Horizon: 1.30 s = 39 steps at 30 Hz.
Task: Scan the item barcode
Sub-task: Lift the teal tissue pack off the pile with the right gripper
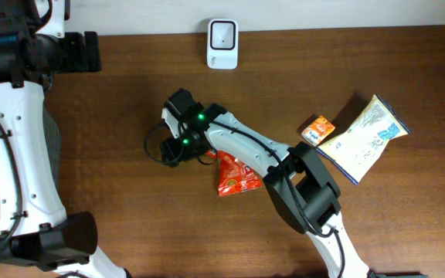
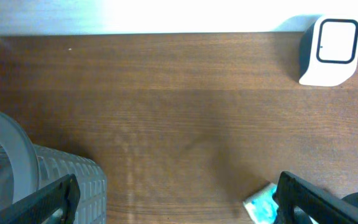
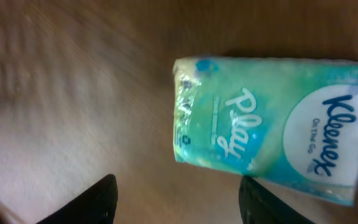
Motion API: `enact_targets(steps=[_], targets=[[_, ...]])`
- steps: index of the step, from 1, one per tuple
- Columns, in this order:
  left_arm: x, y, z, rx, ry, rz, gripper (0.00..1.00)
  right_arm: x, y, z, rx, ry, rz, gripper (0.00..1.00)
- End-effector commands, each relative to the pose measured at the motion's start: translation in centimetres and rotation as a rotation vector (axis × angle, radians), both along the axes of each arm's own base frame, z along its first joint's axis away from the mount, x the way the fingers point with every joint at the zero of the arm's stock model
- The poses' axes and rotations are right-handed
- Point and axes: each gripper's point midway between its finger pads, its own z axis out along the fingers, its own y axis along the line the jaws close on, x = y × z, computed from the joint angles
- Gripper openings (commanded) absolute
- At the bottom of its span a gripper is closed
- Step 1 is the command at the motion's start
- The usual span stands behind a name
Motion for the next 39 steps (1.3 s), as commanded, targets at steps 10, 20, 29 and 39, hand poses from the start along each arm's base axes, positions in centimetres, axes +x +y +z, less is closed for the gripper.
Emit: enact_targets(steps=[10,20,29,39], targets=[[0.0,0.2,-0.2,0.000,0.004,-0.009,0.99,9.7,-3.9,6.0,-0.050,-0.362,0.069,0.53],[0.0,0.2,-0.2,0.000,0.004,-0.008,0.99,8.6,0.2,3.2,-0.127,-0.600,0.455,0.61],[0.0,0.2,-0.2,0.000,0.004,-0.008,0.99,5.2,3.1,1.1,-0.062,-0.556,0.573,0.62],[0.0,0.2,-0.2,0.000,0.004,-0.008,0.99,6.7,2.3,-1.4,-0.197,-0.619,0.584,0.64]])
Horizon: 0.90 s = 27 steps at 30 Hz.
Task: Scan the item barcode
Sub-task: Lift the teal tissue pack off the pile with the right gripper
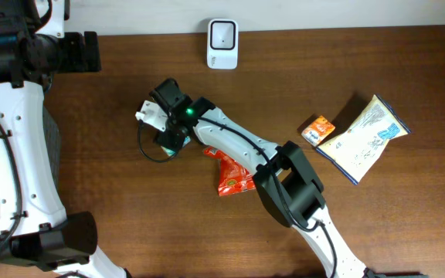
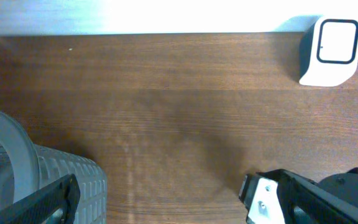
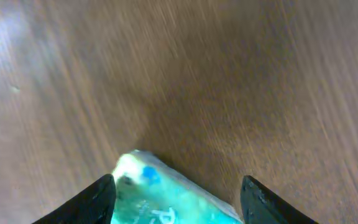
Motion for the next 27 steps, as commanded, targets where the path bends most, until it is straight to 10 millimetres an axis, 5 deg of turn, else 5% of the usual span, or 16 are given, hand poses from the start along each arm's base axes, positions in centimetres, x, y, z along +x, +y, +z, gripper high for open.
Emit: enact_targets(steps=[1,8,14,18,21,24,27], targets=[[0.0,0.1,-0.2,0.000,0.004,-0.009,0.99,-0.1,0.3,-1.4,-0.054,-0.038,0.047,0.66],[0.0,0.1,-0.2,0.000,0.004,-0.009,0.99,1.7,-0.2,-1.0,-0.109,-0.151,0.022,0.70],[0.0,0.1,-0.1,0.000,0.004,-0.009,0.99,5.7,-4.8,-0.5,-0.173,-0.211,-0.352,0.55],[0.0,0.1,-0.2,0.000,0.004,-0.009,0.99,6.1,-7.7,-0.9,-0.140,-0.125,-0.649,0.56],[0.0,0.2,-0.2,0.000,0.004,-0.009,0.99,5.9,-8.9,-0.7,-0.116,-0.060,-0.741,0.63],[0.0,0.1,-0.2,0.000,0.004,-0.009,0.99,5.0,-7.9,1.0,-0.042,0.086,-0.688,0.68],[0.0,0.1,-0.2,0.000,0.004,-0.009,0.99,4.4,-6.9,3.3,0.048,0.225,-0.635,0.99]])
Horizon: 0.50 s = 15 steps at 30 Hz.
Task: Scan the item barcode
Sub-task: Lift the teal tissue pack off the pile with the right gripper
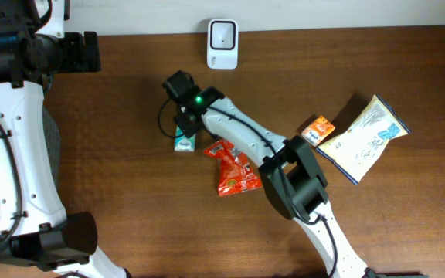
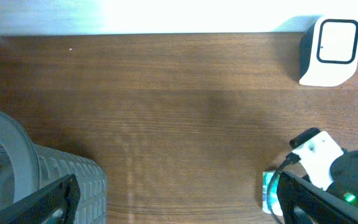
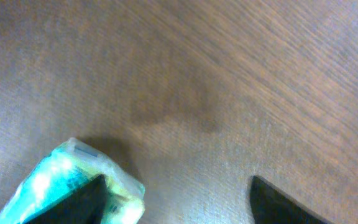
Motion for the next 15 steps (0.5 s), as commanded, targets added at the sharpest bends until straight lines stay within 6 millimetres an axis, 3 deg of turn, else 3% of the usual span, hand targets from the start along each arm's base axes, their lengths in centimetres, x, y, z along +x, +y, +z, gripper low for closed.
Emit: enact_targets(steps=[1,5,6,9,15], targets=[[0.0,0.1,-0.2,0.000,0.004,-0.009,0.99,-0.2,2.1,4.3,0.247,0.115,0.025,0.99],[0.0,0.1,-0.2,0.000,0.004,-0.009,0.99,-2.2,2.9,6.0,0.453,0.333,-0.015,1.00],[0.0,0.1,-0.2,0.000,0.004,-0.009,0.99,-2.7,2.5,5.8,0.457,0.377,-0.053,0.93],[0.0,0.1,-0.2,0.000,0.004,-0.009,0.99,-4.7,0.9,4.2,0.397,0.488,-0.159,0.67],[0.0,0.1,-0.2,0.000,0.004,-0.009,0.99,-6.4,1.6,0.5,0.371,0.544,-0.279,0.62]])
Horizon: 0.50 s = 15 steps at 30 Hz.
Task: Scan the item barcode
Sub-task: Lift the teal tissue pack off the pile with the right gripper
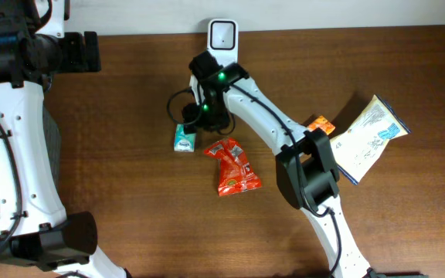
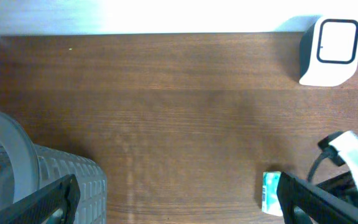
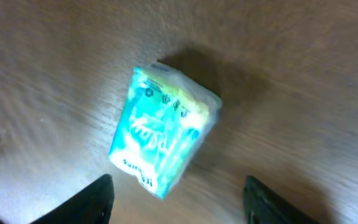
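A green Kleenex tissue pack lies on the wooden table, left of the red snack bag. In the right wrist view the pack sits just ahead of my open right gripper, with nothing between the fingers. From overhead, the right gripper hovers up and to the right of the pack, below the white scanner. My left gripper is open at the far left; its view shows the scanner and the pack.
An orange box and a white and yellow bag lie at the right. A grey ribbed basket stands under the left wrist. The left arm runs down the left side.
My right gripper has moved right and back toward the scanner, away from the tissue pack. The pack stays where it was on the table and now shows whole in the right wrist view.
My open right gripper was over the tissue pack beside the red bag's top. Then it stood further left with the pack at its tip. Then the pack stood clear to the left of the bag, gripper just behind it; now the gripper is off toward the scanner.
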Motion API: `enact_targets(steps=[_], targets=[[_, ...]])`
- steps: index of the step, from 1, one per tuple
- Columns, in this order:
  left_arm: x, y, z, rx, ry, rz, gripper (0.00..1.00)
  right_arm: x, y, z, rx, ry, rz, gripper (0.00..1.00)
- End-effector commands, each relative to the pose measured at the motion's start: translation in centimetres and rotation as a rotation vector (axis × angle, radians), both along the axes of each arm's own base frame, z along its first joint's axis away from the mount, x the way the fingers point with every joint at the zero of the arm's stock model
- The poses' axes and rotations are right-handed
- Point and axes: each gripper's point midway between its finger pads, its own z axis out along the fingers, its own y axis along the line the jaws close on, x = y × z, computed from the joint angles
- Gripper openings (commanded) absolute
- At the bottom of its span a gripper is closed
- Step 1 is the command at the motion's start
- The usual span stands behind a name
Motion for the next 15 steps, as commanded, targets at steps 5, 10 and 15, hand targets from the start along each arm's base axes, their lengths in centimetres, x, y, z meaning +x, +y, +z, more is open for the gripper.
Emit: enact_targets(steps=[5,10,15], targets=[[0.0,0.2,-0.2,0.000,0.004,-0.009,0.99,-1.4,0.6,-3.2,-0.048,0.050,-0.133,0.51],[0.0,0.2,-0.2,0.000,0.004,-0.009,0.99,-1.1,0.8,-4.2,-0.034,0.032,-0.132,0.39],[0.0,0.1,-0.2,0.000,0.004,-0.009,0.99,-0.7,0.5,-4.2,-0.027,0.028,-0.136,0.25]])
